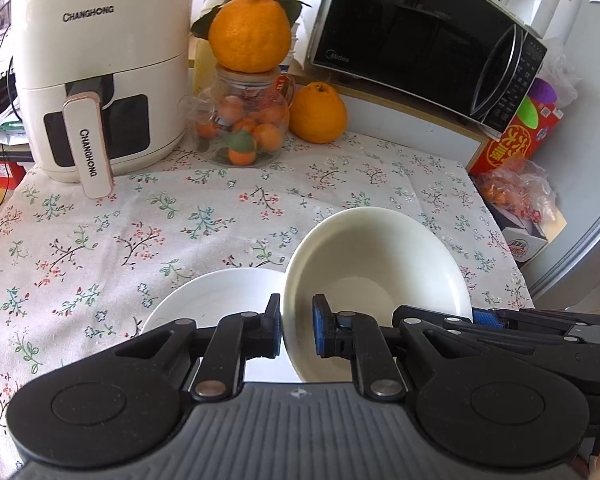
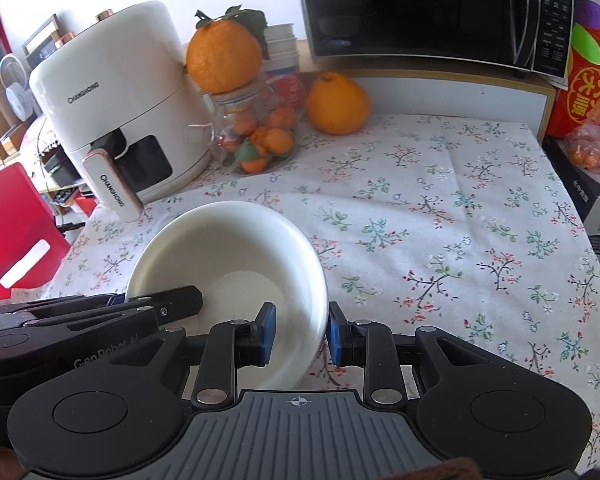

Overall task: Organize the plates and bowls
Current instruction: 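Carry the nested bowls with both tools over the plate stack, then lower the bowls onto the plate stack and open both tools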

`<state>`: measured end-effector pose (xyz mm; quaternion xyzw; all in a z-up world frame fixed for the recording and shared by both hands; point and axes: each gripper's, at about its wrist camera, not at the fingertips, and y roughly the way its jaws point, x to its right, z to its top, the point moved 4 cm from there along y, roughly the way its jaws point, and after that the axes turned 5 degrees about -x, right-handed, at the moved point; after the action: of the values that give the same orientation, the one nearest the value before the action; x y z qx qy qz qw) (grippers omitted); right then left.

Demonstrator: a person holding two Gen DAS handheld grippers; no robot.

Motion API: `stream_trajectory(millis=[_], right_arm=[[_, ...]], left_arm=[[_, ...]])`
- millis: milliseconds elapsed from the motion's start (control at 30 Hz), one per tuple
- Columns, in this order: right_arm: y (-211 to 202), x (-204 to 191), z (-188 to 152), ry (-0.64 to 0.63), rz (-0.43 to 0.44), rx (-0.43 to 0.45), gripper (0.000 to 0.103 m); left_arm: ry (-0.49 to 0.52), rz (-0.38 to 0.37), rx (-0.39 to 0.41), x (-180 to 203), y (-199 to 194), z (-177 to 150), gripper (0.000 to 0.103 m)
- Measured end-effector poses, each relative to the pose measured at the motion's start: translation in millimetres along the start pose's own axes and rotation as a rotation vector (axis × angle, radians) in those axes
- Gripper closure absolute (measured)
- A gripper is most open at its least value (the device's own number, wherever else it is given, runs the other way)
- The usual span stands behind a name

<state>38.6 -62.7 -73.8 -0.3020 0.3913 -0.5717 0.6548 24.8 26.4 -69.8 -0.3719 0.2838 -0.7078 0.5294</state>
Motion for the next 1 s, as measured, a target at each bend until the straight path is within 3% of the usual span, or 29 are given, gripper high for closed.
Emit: stream_trajectory(millis=[200,567,733,900,1000], right_arm=[[23.0,-24.1,-8.7,-0.023,0.065,-0.092,0.077],[50.8,-35.5,-15.0,-0.012,0.052,-0.167,0.077],[51.6,-34.3,-16.6,-0.004,0.065,-0.173,0.077],[46.7,-32.8,-13.3,0.002,0.057,-0.151,0.076],[39.3,-30.0,-11.6,0.011,0.077,-0.123,0.076]], left_arm=[[-0.073,0.037,-0.040,-31.9,1.6,-13.7,0.089],[-0.094,0.084,-0.076,-52.1,13.5,-16.8,0.089],[-0.089,0.084,-0.096,-52.2,18.8,-19.6,0.088],[-0.139,0.046,-0.112,-57.9,19.7,-22.2,0.080],[-0.148,0.061,-0.091,-59.8,14.2,-20.1,0.078]])
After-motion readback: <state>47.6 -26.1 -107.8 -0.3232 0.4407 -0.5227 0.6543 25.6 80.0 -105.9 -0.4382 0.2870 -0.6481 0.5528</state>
